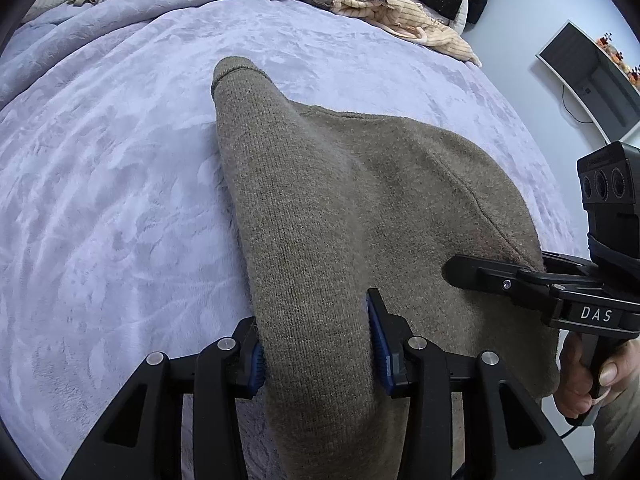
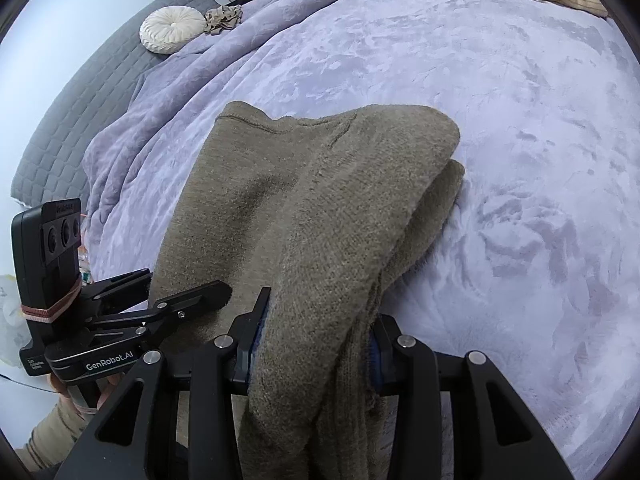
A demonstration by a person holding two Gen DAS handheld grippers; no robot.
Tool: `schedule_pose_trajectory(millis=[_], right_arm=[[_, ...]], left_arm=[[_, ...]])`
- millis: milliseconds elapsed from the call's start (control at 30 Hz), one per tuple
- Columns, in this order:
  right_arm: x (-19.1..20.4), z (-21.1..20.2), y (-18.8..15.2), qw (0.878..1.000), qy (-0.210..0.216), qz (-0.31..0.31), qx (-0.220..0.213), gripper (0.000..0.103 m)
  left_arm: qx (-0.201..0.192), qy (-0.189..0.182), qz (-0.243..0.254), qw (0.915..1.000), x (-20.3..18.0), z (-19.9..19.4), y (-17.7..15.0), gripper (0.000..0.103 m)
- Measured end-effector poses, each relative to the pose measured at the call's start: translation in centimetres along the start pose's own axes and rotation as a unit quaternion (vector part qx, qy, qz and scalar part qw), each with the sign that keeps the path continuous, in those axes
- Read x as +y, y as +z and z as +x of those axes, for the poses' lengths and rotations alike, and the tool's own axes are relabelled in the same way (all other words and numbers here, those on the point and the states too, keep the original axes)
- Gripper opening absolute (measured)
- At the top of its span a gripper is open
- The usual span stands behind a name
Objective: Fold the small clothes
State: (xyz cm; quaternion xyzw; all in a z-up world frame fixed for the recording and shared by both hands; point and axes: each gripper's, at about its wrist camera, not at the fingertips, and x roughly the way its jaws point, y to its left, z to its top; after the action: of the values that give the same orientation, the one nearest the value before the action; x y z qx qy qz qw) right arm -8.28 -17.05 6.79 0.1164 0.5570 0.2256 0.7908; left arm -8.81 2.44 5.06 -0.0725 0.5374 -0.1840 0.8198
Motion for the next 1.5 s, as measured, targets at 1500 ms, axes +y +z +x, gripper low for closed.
schedule_pose_trajectory(millis=[1500], right_arm=[[2.4, 0.3, 2.9, 0.989, -0.033, -0.146, -0.016, 0.059]], left_arm=[[-0.004, 0.206, 0.064, 0.9764, -0.7, 1.4, 6.6, 0.080]])
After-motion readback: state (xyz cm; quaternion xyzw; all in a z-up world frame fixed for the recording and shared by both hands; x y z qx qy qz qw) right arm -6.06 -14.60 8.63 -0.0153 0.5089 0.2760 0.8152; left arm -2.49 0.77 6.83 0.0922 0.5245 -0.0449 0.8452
